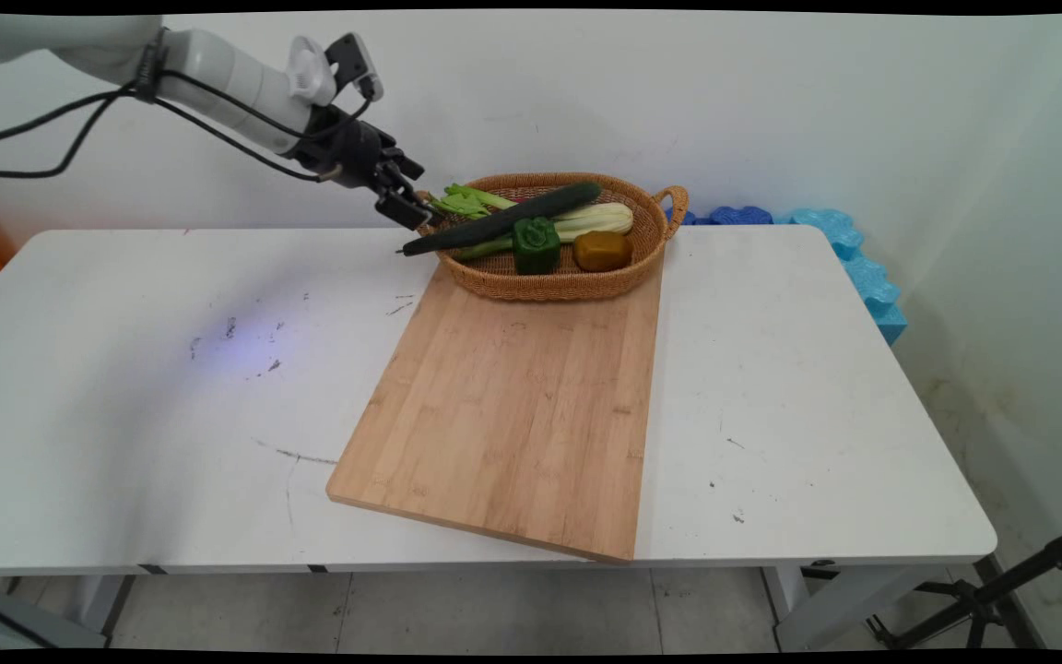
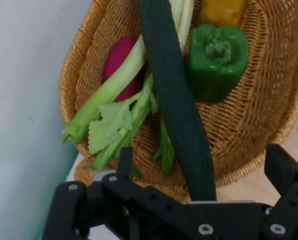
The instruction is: Pick up the cucumber from the vegetable basket
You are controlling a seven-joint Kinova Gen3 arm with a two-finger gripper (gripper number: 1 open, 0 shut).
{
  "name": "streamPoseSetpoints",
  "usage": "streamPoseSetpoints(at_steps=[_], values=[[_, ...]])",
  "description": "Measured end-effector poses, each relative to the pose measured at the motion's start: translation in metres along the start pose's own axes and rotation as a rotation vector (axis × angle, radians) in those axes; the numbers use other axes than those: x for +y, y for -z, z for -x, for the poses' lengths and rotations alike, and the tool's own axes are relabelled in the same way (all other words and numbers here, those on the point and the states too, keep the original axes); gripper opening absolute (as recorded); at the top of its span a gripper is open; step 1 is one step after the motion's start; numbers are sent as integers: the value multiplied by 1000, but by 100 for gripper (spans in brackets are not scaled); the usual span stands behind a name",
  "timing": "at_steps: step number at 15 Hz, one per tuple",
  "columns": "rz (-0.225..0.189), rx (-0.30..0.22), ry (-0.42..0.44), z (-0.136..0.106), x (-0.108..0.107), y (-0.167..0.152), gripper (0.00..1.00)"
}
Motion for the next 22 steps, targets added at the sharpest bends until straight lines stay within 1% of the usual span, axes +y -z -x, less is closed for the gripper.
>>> streamPoseSetpoints(at_steps=[4,7,13,22], values=[[-15,9,15,-6,-1,-21,100],[-21,10,22,-12,5,-44,100],[-32,4,29,-18,14,-80,100],[-53,-4,22,-22,18,-110,100]])
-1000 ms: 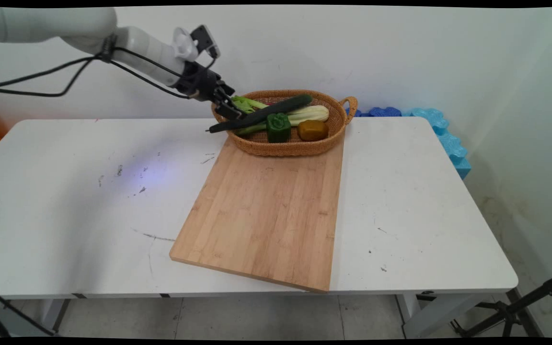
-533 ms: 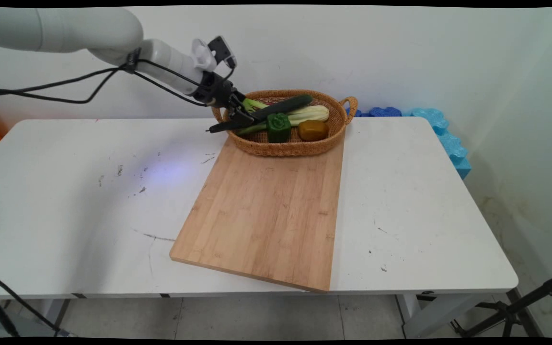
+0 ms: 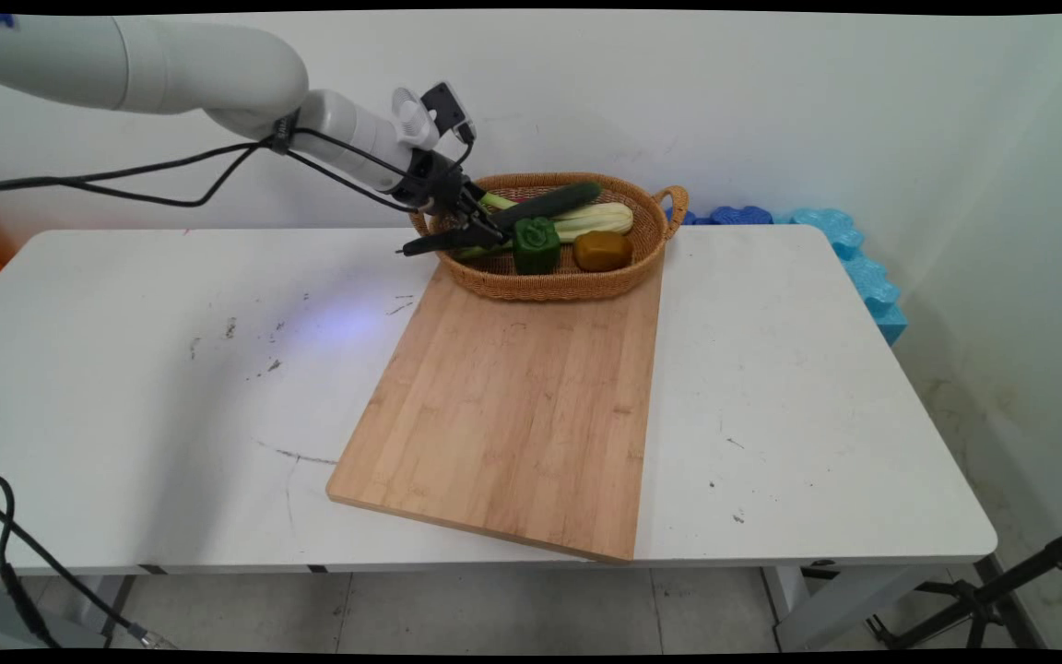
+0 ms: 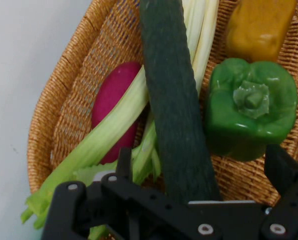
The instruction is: Pick up the cucumber from the vegetable basket, then place the picked object on the cutting board
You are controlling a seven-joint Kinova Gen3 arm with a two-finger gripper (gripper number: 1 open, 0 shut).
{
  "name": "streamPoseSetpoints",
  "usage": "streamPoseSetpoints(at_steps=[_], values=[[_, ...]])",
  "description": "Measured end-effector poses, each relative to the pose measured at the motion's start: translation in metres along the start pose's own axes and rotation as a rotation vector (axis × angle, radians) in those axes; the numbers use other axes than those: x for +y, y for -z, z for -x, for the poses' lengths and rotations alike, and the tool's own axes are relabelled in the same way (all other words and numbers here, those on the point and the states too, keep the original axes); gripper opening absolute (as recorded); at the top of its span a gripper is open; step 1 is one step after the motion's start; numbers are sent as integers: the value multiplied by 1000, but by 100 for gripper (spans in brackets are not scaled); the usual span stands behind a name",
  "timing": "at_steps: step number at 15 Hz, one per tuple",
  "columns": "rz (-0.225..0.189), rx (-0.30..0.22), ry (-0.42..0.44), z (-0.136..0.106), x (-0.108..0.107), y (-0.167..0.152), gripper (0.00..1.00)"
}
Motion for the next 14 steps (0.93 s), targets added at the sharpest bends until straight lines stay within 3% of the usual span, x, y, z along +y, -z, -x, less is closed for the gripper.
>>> streamPoseSetpoints(at_steps=[5,6,14], values=[[-14,-11,-11,0,2,-11,100],[-17,-13,-14,1,2,-13,0],[-29,-22,-44,2,3,-18,0]])
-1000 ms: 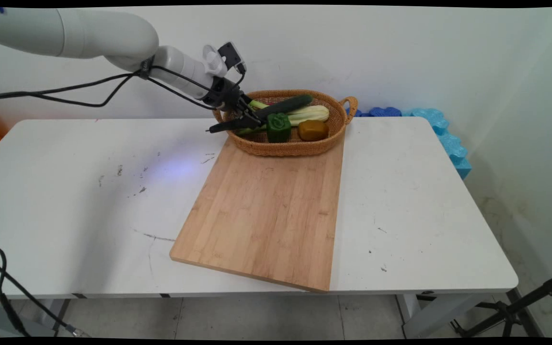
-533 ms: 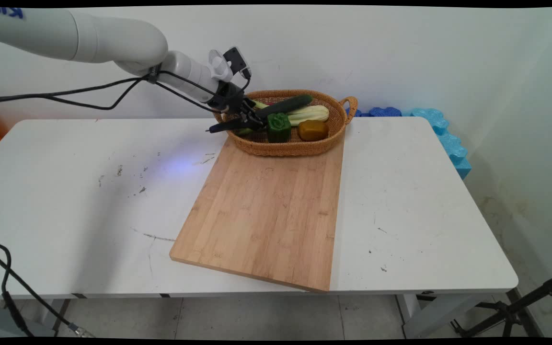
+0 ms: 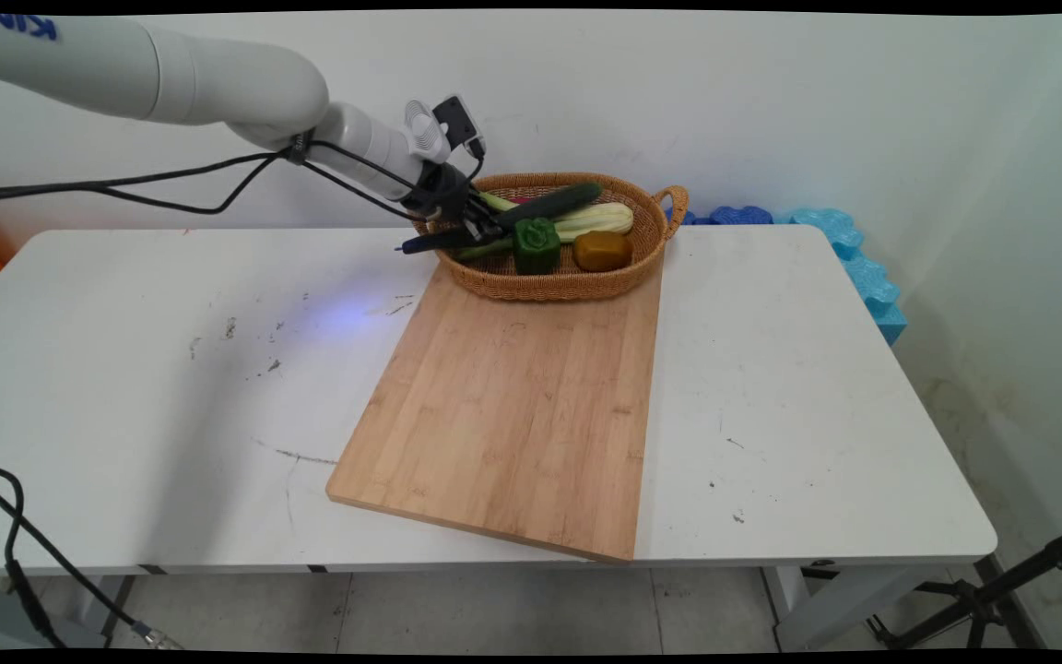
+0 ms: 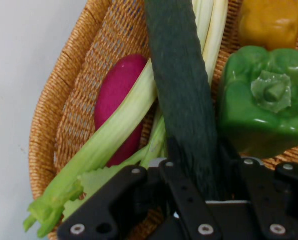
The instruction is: Place the picked object on the cutting board
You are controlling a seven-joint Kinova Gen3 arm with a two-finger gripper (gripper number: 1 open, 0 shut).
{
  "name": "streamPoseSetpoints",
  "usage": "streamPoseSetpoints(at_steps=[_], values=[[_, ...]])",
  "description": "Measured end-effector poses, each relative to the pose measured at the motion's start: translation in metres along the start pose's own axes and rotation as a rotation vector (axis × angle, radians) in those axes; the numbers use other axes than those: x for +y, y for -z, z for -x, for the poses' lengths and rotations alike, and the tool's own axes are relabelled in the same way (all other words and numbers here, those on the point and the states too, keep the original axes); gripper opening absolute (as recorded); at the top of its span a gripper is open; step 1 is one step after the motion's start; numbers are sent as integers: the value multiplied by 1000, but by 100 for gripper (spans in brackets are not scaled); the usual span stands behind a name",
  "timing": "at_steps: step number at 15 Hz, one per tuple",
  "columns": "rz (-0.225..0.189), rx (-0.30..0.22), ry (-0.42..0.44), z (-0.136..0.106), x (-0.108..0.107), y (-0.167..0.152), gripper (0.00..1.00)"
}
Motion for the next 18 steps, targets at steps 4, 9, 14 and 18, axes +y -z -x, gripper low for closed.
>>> streamPoseSetpoints(at_steps=[4,9,14,18], values=[[-5,7,-18,-1,1,1,0],[-7,26,-39,-4,2,11,0],[-3,50,-68,-10,3,29,0],[7,67,-102,-16,6,46,0]])
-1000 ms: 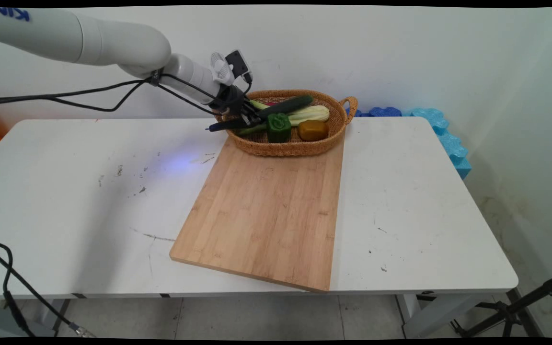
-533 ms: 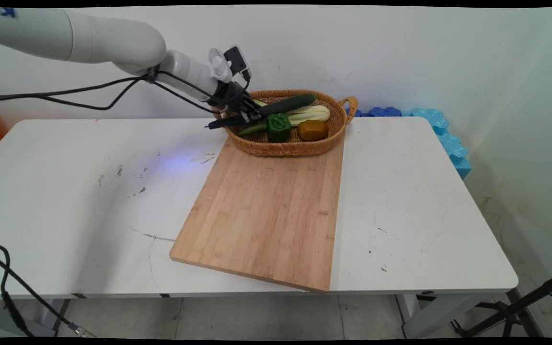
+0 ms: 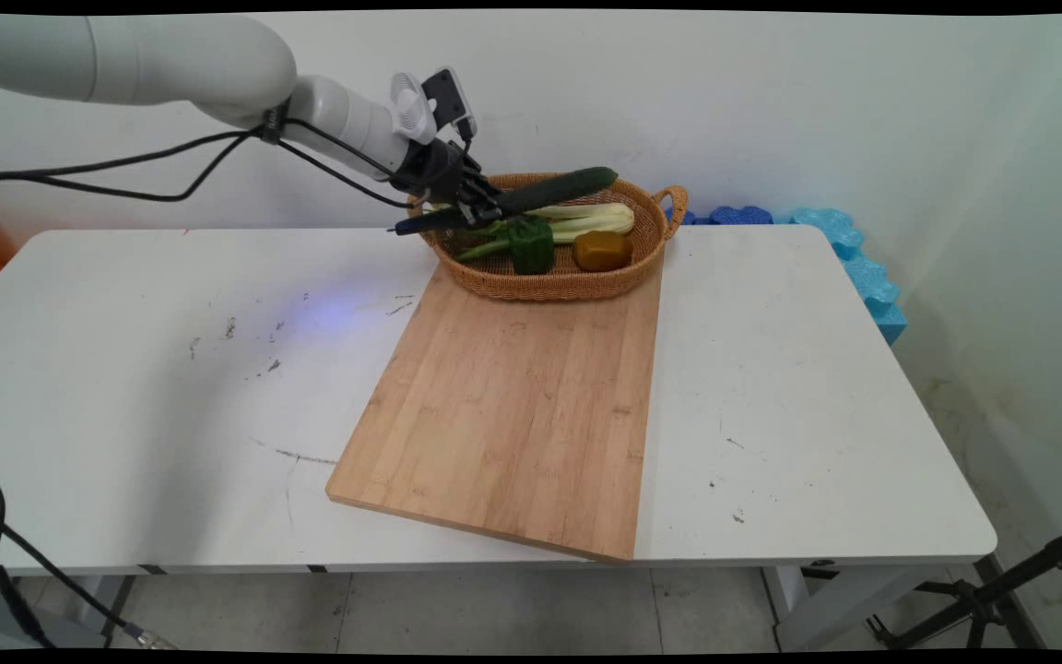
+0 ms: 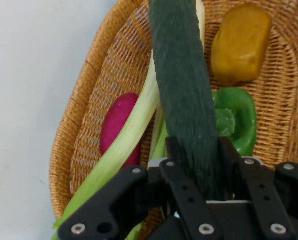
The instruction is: Place the picked object on the cutting board
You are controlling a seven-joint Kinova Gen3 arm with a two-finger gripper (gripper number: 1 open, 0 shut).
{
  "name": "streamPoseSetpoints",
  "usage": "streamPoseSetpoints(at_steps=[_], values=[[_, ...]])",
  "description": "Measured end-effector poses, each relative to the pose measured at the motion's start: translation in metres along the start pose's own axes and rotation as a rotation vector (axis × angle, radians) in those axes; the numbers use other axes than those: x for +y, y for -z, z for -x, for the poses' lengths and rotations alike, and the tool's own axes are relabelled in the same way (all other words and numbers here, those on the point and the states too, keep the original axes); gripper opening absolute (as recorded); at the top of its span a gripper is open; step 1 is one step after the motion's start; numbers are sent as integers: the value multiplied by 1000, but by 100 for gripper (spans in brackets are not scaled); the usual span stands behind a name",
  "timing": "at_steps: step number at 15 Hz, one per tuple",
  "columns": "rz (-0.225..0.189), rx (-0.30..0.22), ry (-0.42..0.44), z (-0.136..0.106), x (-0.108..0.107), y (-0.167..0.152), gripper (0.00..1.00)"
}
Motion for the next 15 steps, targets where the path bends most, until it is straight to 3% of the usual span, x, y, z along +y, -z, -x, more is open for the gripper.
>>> streamPoseSetpoints(at_steps=[9,15], values=[[50,17,-82,-11,14,40,0],[113,18,-140,-13,33,64,0]])
